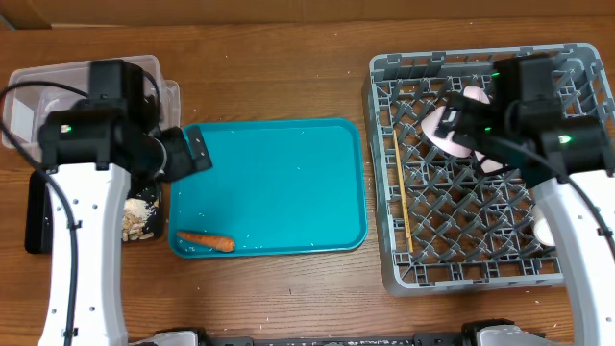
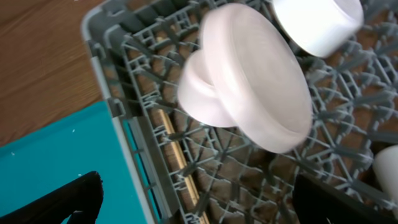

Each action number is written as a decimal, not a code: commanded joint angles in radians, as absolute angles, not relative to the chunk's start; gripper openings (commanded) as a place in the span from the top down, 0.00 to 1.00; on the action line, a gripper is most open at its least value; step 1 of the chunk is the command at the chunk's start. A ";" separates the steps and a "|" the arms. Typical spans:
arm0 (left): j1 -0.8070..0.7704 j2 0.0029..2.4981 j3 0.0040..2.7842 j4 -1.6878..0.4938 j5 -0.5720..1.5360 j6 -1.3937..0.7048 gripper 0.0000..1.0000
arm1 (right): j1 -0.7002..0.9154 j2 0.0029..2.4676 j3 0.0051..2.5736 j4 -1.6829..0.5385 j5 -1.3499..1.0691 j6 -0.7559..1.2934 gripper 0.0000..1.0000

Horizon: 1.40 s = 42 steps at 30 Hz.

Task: Sort waste into correct bins and load items into the dishwasher
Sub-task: 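Grasp the carrot on the teal tray with left gripper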

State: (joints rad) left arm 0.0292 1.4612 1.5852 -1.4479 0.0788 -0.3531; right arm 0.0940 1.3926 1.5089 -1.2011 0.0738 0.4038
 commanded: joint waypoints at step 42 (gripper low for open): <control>-0.013 1.468 0.737 -0.838 -0.020 -0.921 0.00 | -0.177 1.483 1.497 -1.277 -0.002 0.324 0.00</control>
